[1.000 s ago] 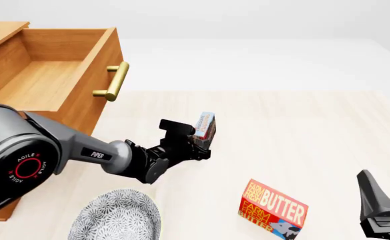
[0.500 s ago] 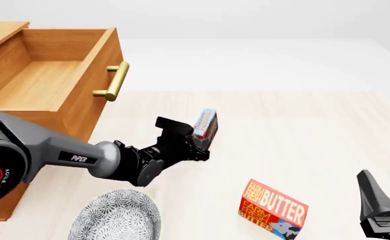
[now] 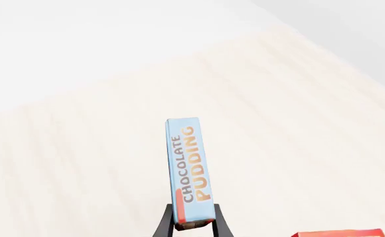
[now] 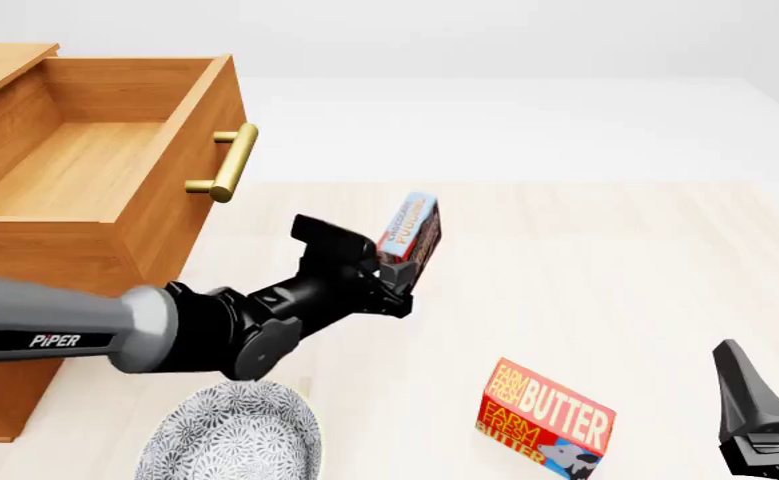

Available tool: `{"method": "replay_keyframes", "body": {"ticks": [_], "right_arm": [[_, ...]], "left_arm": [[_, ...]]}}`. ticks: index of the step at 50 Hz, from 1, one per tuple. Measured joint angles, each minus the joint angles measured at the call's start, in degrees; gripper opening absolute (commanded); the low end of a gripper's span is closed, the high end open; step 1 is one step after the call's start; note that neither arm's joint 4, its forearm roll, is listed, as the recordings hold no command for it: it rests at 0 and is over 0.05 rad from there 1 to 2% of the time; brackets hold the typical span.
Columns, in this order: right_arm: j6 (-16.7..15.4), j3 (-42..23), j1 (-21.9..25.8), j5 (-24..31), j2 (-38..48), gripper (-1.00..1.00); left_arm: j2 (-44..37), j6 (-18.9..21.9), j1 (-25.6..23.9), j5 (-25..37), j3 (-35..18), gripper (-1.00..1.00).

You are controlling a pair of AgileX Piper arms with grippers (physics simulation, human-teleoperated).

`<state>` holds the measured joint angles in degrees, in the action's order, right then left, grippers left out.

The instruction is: Put the chocolate pudding in the top drawer of the cabinet and close it.

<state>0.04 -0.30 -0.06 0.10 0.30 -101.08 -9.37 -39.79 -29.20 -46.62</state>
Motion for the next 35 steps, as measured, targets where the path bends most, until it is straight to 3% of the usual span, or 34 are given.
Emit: {"method": "replay_keyframes", "body": {"ticks": [35], "right_arm": [[0.0,0.0,0.0,0.0,0.0,1.00]], "left_arm": [[17.6,5.7,-0.4,10.2,2.1,-1.00]]}}
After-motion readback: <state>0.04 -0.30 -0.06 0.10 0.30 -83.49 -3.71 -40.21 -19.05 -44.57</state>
